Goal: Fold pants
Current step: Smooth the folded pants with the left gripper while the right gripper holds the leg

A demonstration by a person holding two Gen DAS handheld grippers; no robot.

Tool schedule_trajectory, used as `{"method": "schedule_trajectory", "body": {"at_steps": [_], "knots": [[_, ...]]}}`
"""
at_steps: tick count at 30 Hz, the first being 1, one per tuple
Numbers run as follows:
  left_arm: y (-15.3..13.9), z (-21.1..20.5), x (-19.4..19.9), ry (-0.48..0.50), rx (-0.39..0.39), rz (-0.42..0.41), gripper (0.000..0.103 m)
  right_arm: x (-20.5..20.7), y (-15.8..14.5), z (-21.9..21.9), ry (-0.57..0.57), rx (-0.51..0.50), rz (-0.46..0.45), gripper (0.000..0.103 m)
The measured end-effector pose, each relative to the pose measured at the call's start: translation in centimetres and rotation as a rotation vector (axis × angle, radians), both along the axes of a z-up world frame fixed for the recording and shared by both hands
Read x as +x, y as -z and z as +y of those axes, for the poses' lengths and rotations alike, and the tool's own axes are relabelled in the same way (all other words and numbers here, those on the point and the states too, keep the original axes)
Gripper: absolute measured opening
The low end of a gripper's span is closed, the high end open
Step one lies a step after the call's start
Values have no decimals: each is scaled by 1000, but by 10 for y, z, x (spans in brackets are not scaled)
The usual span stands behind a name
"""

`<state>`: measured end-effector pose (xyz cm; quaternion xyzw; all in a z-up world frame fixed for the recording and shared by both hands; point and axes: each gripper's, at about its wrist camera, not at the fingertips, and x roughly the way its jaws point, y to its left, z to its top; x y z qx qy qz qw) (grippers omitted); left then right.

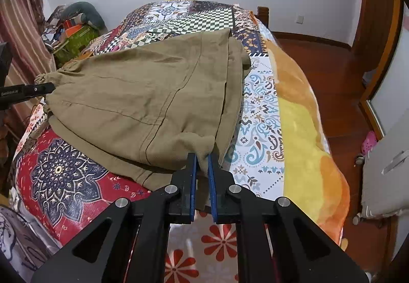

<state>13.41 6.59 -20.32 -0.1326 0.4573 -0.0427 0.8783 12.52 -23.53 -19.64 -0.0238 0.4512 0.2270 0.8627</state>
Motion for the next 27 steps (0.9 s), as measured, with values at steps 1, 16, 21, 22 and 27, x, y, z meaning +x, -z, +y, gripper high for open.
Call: {"method": "schedule_trajectory", "body": {"at_steps": [1, 16, 21, 22, 27], "knots": [[0, 0, -2, 0, 4, 1, 10, -1, -2, -1, 2, 3, -3, 8], [26, 4, -14, 7, 5, 82, 12, -1, 17, 3, -11, -21, 73, 8], [19, 7, -22, 11, 15, 85, 16, 0, 15, -1, -14, -28, 95, 9], [16, 8, -24, 7, 29, 85, 20, 0, 14, -2, -10, -31, 97, 9], [-2, 12, -42, -8, 160, 59, 21, -3, 0, -10, 8, -74, 78, 10]]}}
